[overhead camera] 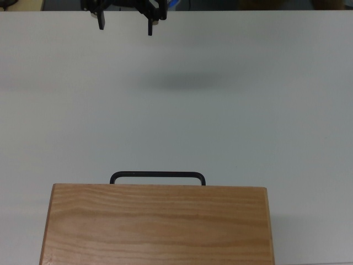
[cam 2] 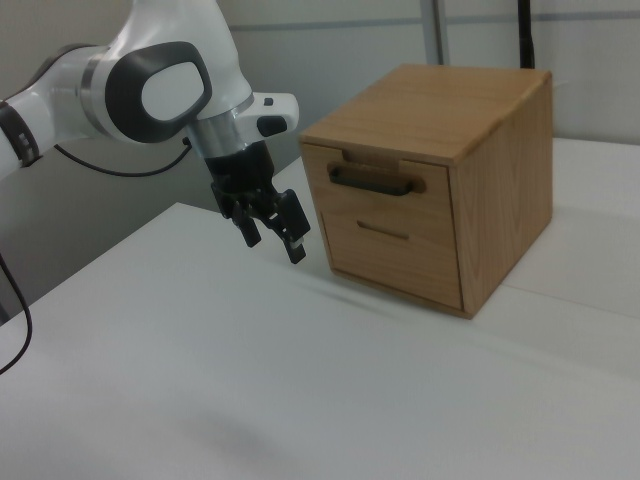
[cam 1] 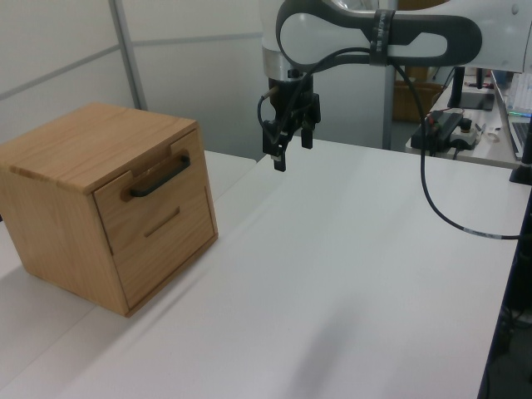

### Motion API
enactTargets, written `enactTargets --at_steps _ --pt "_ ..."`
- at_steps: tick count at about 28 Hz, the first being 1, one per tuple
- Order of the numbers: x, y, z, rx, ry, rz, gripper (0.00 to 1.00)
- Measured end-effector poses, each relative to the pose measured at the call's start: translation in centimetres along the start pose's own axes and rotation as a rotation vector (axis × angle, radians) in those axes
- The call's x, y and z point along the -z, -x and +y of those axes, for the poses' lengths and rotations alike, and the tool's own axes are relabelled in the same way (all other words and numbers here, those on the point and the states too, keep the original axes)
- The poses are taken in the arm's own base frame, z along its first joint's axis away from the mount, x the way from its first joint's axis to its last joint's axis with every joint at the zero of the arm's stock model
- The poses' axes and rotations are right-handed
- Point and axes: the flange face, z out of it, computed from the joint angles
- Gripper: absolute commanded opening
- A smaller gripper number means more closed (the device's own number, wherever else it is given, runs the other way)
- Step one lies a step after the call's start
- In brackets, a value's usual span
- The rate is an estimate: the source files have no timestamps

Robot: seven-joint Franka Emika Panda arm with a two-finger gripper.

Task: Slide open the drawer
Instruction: 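Open the gripper above the table near the wooden cabinet, then move the gripper to the black handle of the upper drawer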

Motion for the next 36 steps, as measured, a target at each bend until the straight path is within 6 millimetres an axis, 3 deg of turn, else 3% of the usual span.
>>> enactTargets --at_steps 19,36 --pt "-0.1 0.0 -0.5 -0.002 -0.024 -0.004 1.00" --pt "0.2 -1.9 -0.7 -0.680 -0.096 0.097 1.00"
